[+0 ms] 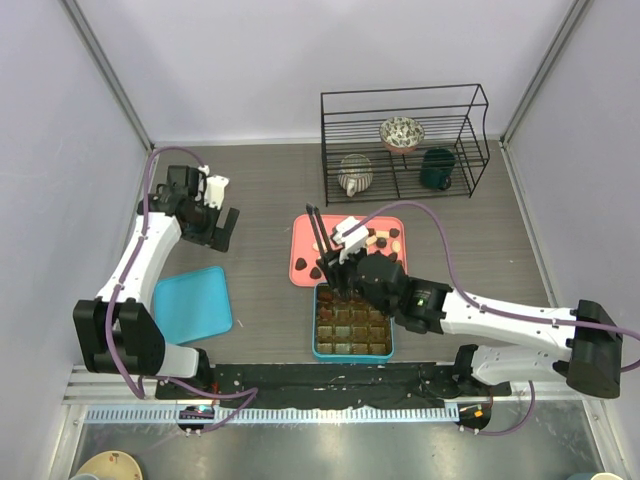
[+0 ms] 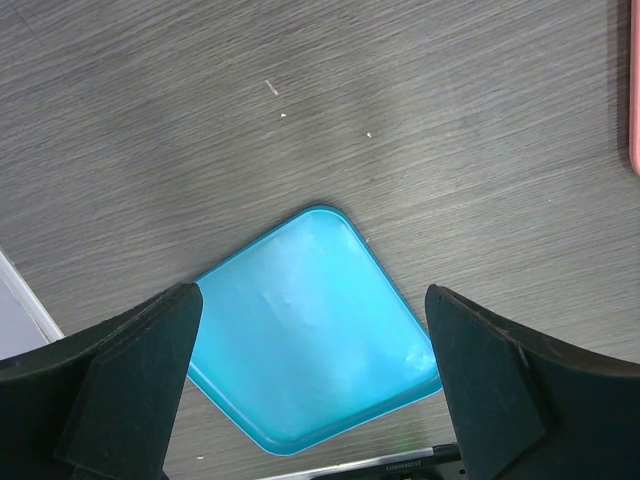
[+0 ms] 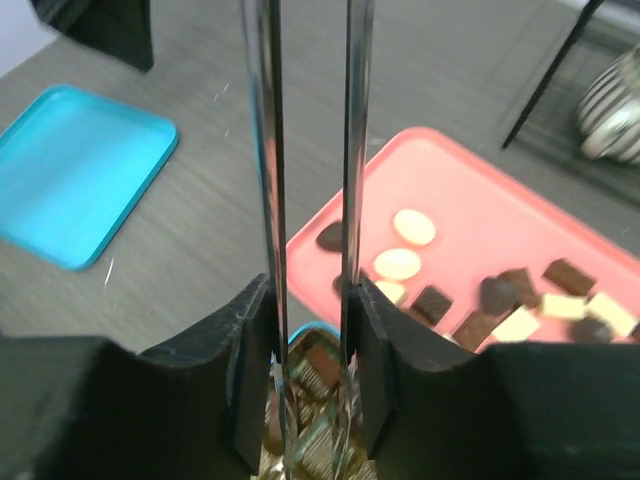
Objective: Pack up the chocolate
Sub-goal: Place the fake chocolate in the packing box, then adjust the clamp.
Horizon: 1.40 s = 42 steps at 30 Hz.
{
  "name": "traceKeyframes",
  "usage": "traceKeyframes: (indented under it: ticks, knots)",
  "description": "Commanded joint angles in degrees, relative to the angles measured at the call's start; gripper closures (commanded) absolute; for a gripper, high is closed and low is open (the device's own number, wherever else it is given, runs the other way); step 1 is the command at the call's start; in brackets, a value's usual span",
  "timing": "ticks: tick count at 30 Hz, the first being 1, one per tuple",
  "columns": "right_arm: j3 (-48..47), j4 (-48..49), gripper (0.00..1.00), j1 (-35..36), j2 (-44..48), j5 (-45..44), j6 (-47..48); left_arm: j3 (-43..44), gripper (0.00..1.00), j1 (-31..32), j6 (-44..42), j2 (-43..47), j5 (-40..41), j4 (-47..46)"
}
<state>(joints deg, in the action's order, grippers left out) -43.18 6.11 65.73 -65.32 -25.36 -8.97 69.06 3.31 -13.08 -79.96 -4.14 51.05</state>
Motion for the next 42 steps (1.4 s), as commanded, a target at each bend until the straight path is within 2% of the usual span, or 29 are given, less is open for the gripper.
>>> traceKeyframes:
  ticks: [1, 8, 14, 20, 25, 30, 35, 42]
  knots:
    - [-6.2, 5.4, 0.62, -3.0, -0.9, -3.7, 4.8, 0.7, 0.0, 0.2, -0.5, 1.9, -0.6, 0.4]
    - [-7.6, 11.3, 0.78, -11.8, -3.5, -0.8, 8.4, 0.6, 0.0, 0.2, -0.5, 3.7, -0.3, 0.9]
    - [-7.2, 15.4, 0.82, -13.4, -6.2, 1.7, 8.0, 1.6, 0.0, 0.2, 0.4, 4.9, -1.9, 1.3]
    - [-6.3, 18.1, 0.83, -13.3, -5.7, 11.7, 1.7, 10.3, 0.0, 3.0, 4.0, 0.5, -6.0, 1.3]
    - [-5.6, 20.0, 0.83, -12.7, -4.7, 20.6, -3.0, 20.0, 0.0, 10.9, 6.2, -7.3, -6.8, 2.8]
    - [-5.6, 21.1, 0.83, -12.6, -5.8, 26.8, -5.7, 29.1, 0.0, 15.5, 7.6, -12.6, -7.0, 4.1]
    - [-9.1, 19.9, 0.84, -12.6, -10.3, 29.8, -5.8, 33.2, 0.0, 17.4, 7.4, -14.9, -6.1, 5.3]
    - [-13.2, 18.3, 0.85, -12.6, -15.5, 30.6, -5.0, 32.4, 0.0, 19.9, 5.7, -12.1, -3.9, 5.5]
